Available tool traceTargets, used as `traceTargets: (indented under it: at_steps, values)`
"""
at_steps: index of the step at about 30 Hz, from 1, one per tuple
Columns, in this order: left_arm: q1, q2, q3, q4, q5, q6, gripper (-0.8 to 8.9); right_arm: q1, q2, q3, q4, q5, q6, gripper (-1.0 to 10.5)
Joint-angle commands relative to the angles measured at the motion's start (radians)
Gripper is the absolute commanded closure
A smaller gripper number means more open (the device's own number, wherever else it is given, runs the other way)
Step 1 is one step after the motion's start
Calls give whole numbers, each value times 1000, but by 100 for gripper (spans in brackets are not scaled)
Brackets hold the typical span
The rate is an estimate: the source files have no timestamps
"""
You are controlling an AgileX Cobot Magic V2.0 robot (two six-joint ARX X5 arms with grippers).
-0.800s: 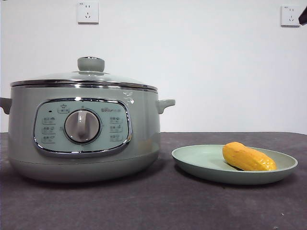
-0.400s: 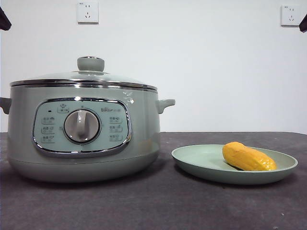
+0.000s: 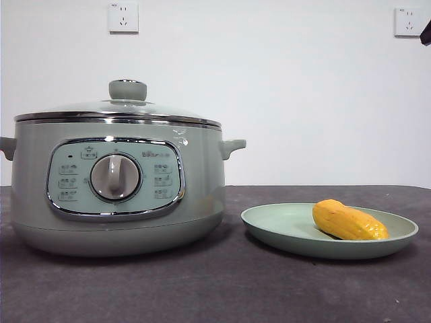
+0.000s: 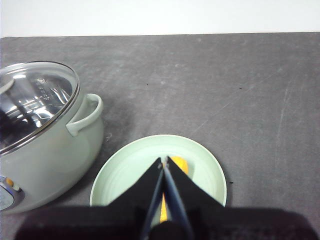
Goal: Take the corn out from the steamer,put the corn on the plate,close the lid
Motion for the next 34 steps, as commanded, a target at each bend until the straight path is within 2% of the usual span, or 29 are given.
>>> traceTargets:
  at_steps: [1,7,17,26,34]
  values:
    - [61,-90,-18,8,2,33,817,1,-1,-2,6,-1,10,944]
    - [179,-227,-170,117,4,91,817,1,-1,-2,5,-1,10,944]
    - [267,-320,-525,349,4,91,817,1,-1,-2,5,-1,9,944]
    - [299,-402,-650,354,4,64,817,1,-1,-2,5,-1,10,944]
    - [311,-419,-666,308,5,20,817,1,-1,-2,5,-1,10,944]
